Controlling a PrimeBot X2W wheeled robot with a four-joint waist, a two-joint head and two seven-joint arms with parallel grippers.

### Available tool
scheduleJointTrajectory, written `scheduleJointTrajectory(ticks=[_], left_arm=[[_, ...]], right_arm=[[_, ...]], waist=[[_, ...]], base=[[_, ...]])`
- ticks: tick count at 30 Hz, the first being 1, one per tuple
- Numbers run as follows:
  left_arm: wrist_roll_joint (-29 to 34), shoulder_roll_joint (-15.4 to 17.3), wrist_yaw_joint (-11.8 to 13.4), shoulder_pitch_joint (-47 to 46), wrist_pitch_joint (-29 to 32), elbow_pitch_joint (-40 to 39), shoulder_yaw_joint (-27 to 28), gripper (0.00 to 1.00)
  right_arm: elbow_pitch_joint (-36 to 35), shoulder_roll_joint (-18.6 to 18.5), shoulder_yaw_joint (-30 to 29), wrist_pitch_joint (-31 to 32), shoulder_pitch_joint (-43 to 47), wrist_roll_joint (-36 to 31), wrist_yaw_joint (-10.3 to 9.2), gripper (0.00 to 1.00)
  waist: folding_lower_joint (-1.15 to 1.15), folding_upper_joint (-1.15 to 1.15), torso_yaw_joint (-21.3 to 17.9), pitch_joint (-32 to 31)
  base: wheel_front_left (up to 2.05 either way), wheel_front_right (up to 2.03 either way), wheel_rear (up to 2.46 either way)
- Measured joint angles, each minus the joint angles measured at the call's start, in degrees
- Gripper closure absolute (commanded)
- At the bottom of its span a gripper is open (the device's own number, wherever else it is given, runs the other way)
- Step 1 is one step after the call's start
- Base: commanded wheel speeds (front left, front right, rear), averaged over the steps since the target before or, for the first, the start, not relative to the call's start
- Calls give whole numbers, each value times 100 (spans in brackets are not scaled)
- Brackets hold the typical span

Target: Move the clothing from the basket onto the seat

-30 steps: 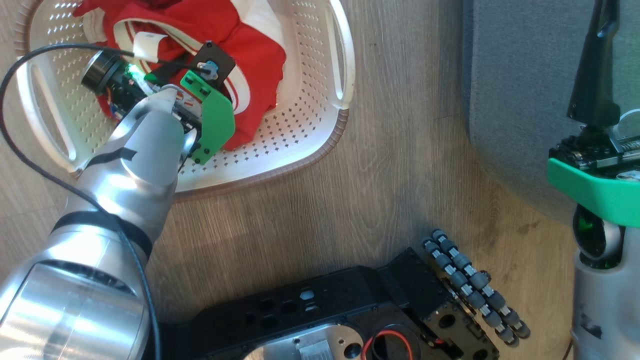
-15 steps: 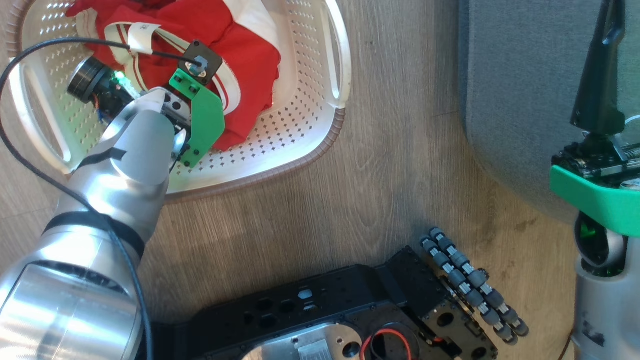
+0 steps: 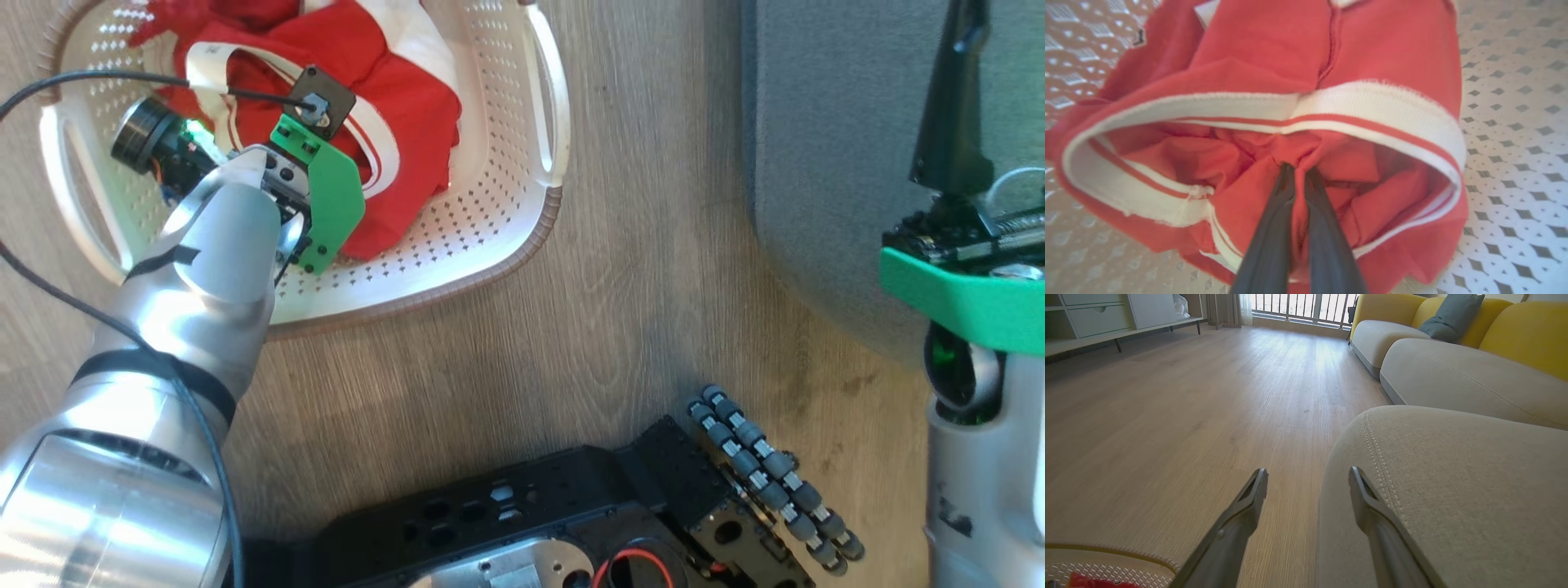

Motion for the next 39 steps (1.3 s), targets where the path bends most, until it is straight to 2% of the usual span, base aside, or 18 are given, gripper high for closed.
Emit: scheduleJointTrajectory(ticks=[7, 19, 25, 30, 35, 39], left_arm=[[-355, -83, -89, 387, -430, 1, 79, 100], [-860, -149, -113, 1260, -1061, -32, 70, 100], [-1228, -160, 25, 1589, -1305, -371, -68, 100], [-1640, -164, 163, 1911, -1362, -848, -127, 100], [-1926, -170, 415, 2335, -1362, -1770, -120, 100], [-1935, -169, 511, 2665, -1362, -2457, -105, 100]], right_arm=[[436, 0, 21, 0, -37, -38, 0, 0], [1263, 0, 1, 0, 103, -193, 0, 0], [1534, 0, -46, 1, 464, -196, 0, 0], [1664, 0, -125, 1, 709, -247, 0, 0], [1778, 1, -180, 1, 1049, -291, 0, 0], [1863, 1, -203, 1, 1261, -293, 0, 0]], waist=[[0, 0, 21, -576], [0, 0, 130, -2029], [0, 0, 196, -2756], [0, 0, 286, -3325], [-1, 0, 417, -3870], [-1, 0, 539, -4287]], base=[[0, 0, 0], [0, 0, 0], [0, 0, 0], [0, 0, 0], [0, 0, 0], [0, 0, 0]])
